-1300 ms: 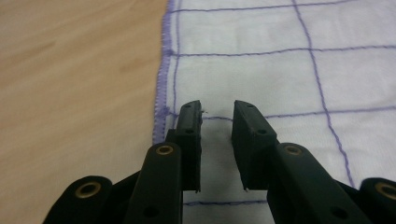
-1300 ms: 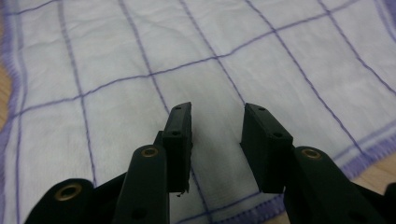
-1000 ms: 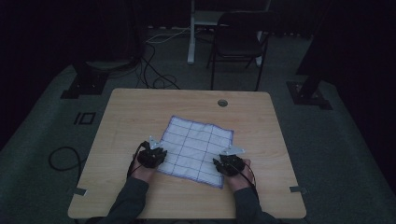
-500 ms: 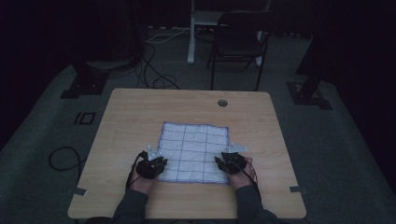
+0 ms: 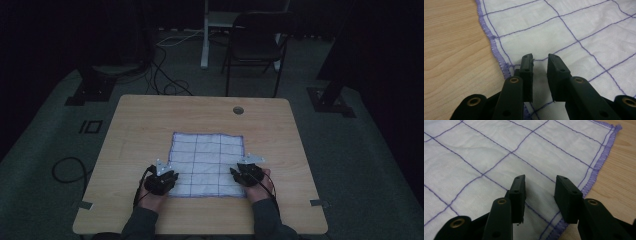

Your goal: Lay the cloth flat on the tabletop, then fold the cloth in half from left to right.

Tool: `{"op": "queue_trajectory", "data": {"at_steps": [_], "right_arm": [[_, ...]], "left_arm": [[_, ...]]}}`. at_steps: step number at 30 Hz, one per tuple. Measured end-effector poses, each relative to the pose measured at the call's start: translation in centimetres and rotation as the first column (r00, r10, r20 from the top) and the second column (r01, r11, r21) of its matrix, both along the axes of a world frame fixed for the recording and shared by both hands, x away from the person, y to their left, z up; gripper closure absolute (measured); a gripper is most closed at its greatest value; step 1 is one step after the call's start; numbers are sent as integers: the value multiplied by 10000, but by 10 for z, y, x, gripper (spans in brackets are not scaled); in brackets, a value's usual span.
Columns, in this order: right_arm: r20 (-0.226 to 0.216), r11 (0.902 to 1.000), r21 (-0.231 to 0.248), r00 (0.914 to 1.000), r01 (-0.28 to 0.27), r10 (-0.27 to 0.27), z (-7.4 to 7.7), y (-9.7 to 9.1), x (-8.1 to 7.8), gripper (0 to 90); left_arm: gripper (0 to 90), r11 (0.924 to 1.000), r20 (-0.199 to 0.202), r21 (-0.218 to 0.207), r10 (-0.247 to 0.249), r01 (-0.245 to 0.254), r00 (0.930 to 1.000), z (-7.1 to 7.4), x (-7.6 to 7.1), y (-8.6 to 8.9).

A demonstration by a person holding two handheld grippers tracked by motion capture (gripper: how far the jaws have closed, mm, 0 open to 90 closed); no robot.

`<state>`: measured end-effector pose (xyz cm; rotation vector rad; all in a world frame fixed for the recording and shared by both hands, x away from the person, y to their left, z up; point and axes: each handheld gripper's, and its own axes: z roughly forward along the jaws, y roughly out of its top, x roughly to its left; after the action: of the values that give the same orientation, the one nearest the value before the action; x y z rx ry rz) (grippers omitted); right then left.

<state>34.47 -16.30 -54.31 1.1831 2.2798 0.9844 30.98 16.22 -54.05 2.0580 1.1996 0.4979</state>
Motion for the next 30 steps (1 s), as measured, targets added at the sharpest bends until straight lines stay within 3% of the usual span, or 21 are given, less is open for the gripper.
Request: {"op": "queue_trajectory", "data": {"at_steps": [6,10,14,20,26,30], "right_arm": [[18,10000,1,10000,0,0,0,0,0,611],[16,10000,4,10000,-6,6,0,0,0,611],[22,10000,37,10000,22,-22,0,0,-1,610],[51,10000,45,10000,40,-40,-1,0,-1,610],[31,10000,75,10000,24,-24,-1,0,-1,607],[42,10000,56,10000,15,-16,-1,-1,-2,605]], "left_arm": [[749,10000,-95,-50,13,-14,10000,1,1,0],[671,9999,25,-126,25,-24,10000,4,3,2],[603,9988,213,-188,458,-454,9987,7,11,8],[576,9933,-13,-285,1117,-1117,9937,3,29,17],[551,9886,-189,-406,1443,-1449,9894,0,39,18],[540,9874,-61,-459,1515,-1517,9884,-2,41,14]]}}
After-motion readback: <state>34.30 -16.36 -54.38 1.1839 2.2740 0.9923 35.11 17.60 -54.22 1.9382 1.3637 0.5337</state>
